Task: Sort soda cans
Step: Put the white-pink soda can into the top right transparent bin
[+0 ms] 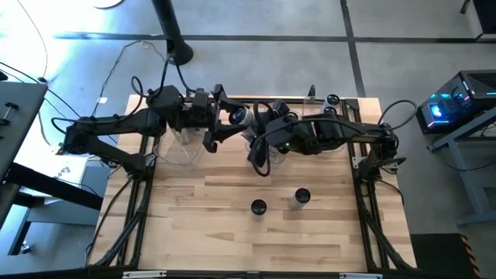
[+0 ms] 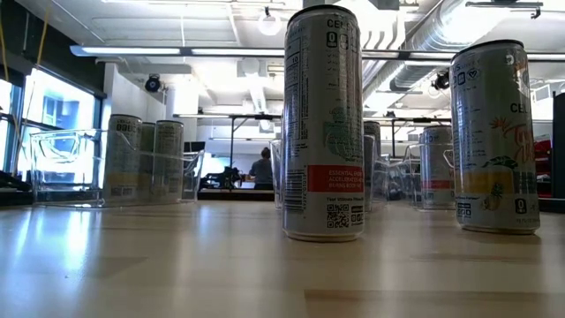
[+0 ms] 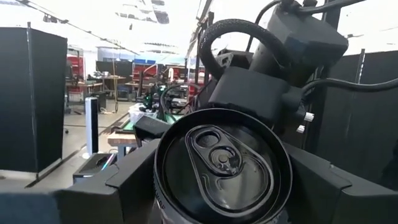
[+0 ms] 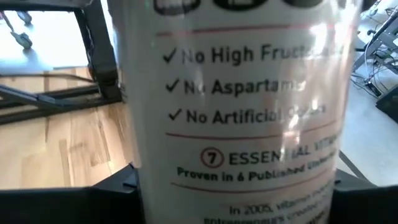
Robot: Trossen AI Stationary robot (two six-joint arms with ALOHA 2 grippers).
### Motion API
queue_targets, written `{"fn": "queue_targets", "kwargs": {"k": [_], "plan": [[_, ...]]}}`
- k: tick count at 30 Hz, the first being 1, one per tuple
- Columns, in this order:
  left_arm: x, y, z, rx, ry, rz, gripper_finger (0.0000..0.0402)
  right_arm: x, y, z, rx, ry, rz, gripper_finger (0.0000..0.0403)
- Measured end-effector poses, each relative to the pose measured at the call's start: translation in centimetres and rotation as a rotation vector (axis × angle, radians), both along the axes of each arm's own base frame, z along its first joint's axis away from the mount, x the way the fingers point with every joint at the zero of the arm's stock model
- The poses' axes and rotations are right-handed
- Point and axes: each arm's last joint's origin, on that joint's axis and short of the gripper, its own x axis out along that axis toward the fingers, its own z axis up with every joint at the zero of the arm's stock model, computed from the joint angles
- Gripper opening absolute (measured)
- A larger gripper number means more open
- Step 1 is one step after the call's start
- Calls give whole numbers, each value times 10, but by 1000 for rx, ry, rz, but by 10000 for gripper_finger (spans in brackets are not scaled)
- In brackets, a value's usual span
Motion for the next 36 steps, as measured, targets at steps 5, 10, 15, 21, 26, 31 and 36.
{"fn": "queue_targets", "kwargs": {"k": [5,10,15,21,26,31,36], "plan": [[-1,10,-3,79,29,65,275,-11,-4,-1,-22,60,-49,221],[-3,19,-2,75,25,84,278,-12,-6,-1,-16,56,-66,221],[3,21,3,53,17,75,279,-20,-15,7,10,51,-36,221],[4,21,11,66,4,82,280,-22,-19,11,17,29,-29,221],[-3,20,15,51,2,79,280,-33,-18,20,18,-6,-40,221],[-9,21,19,93,-3,91,280,-47,-15,34,22,-62,-29,221],[-10,19,24,157,-60,68,280,-49,-11,33,-19,-51,-56,221]]}}
